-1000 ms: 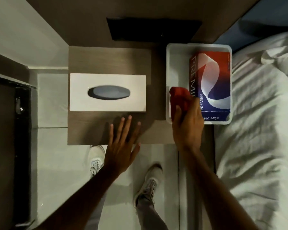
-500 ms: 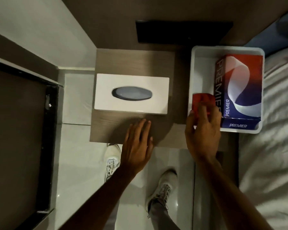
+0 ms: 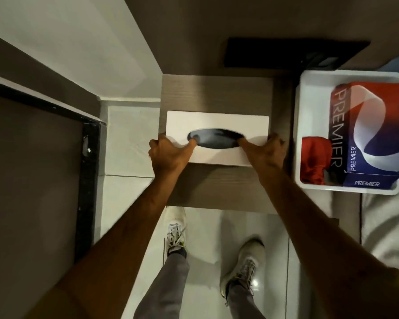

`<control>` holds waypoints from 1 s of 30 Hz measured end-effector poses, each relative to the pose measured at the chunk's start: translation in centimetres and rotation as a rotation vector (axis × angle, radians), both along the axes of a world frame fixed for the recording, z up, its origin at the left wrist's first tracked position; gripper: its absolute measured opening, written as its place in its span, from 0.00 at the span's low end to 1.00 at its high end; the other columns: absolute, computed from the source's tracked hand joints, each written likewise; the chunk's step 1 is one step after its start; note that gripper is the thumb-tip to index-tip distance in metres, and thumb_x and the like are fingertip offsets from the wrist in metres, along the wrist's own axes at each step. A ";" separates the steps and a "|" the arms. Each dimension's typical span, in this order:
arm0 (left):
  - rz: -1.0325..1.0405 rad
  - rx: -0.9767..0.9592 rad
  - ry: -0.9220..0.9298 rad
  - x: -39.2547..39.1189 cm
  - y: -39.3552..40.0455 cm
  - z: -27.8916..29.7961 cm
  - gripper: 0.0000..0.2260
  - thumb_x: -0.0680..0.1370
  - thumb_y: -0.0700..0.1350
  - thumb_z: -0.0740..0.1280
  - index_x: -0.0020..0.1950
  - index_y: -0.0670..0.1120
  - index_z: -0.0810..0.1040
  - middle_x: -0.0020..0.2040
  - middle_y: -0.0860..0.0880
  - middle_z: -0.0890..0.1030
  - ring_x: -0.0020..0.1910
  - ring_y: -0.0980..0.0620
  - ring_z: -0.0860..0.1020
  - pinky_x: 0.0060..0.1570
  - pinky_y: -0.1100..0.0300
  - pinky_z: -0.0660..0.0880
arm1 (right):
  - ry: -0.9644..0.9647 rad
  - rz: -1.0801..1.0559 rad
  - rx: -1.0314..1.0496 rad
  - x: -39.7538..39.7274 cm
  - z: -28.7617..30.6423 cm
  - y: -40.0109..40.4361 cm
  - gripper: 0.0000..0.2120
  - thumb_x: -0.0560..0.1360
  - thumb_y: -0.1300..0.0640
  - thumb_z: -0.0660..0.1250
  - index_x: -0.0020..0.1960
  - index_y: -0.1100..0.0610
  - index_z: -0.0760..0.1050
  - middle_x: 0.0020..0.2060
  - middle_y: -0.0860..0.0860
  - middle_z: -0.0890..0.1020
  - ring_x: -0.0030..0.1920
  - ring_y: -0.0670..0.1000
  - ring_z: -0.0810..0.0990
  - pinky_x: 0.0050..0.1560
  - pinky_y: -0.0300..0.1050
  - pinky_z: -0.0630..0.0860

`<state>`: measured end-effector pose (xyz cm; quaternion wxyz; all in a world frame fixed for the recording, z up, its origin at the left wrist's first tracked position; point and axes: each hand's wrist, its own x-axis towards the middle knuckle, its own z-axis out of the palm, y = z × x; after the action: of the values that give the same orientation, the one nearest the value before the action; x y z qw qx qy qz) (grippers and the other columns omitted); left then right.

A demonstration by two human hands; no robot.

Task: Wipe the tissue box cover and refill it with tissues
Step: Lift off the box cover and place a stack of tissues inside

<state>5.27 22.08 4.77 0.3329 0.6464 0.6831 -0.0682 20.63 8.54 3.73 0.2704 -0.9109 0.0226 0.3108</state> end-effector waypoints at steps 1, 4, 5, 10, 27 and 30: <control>0.019 -0.009 -0.002 0.2 0.2 -0.1 0.43 0.71 0.68 0.74 0.75 0.43 0.69 0.72 0.40 0.73 0.71 0.38 0.74 0.63 0.45 0.78 | -0.008 -0.016 -0.008 -0.1 -0.1 0.2 0.43 0.67 0.40 0.78 0.74 0.59 0.67 0.72 0.59 0.70 0.72 0.62 0.69 0.72 0.56 0.69; 0.032 -0.009 0.005 0.8 0.4 0.1 0.40 0.72 0.65 0.74 0.75 0.42 0.70 0.72 0.40 0.74 0.70 0.38 0.76 0.63 0.46 0.79 | -0.038 -0.027 -0.031 -0.3 0.0 0.6 0.43 0.67 0.41 0.79 0.74 0.60 0.68 0.71 0.59 0.72 0.71 0.61 0.71 0.71 0.55 0.70; 0.026 0.000 0.010 0.9 0.5 0.2 0.39 0.73 0.64 0.74 0.74 0.41 0.71 0.71 0.40 0.75 0.69 0.38 0.76 0.62 0.47 0.79 | -0.049 -0.030 -0.036 -0.3 0.1 0.7 0.42 0.67 0.41 0.79 0.73 0.60 0.70 0.70 0.59 0.74 0.70 0.60 0.72 0.70 0.54 0.71; -0.059 -0.033 0.027 0.7 2.0 0.9 0.33 0.73 0.61 0.75 0.68 0.40 0.76 0.67 0.40 0.80 0.64 0.39 0.80 0.56 0.50 0.81 | -0.085 -0.073 -0.063 -0.5 0.9 1.3 0.37 0.65 0.43 0.81 0.67 0.60 0.76 0.64 0.58 0.79 0.64 0.59 0.78 0.62 0.55 0.79; -0.115 -0.121 -0.115 0.1 1.9 3.3 0.29 0.77 0.55 0.74 0.71 0.40 0.73 0.68 0.39 0.78 0.66 0.39 0.78 0.59 0.50 0.80 | 0.005 -0.065 0.007 -1.0 3.3 0.5 0.34 0.70 0.48 0.79 0.70 0.59 0.71 0.65 0.57 0.77 0.62 0.57 0.79 0.54 0.49 0.80; -0.113 -0.094 -0.110 -1.3 0.7 4.8 0.30 0.76 0.56 0.75 0.71 0.40 0.72 0.70 0.38 0.74 0.66 0.40 0.77 0.56 0.54 0.78 | -0.073 0.038 0.045 -2.2 5.4 -1.3 0.35 0.70 0.45 0.78 0.70 0.57 0.70 0.64 0.55 0.75 0.58 0.51 0.75 0.47 0.35 0.73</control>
<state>4.00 22.81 9.57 0.3956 0.6704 0.6222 -0.0836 18.43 7.23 9.17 0.2857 -0.9155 -0.0114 0.2830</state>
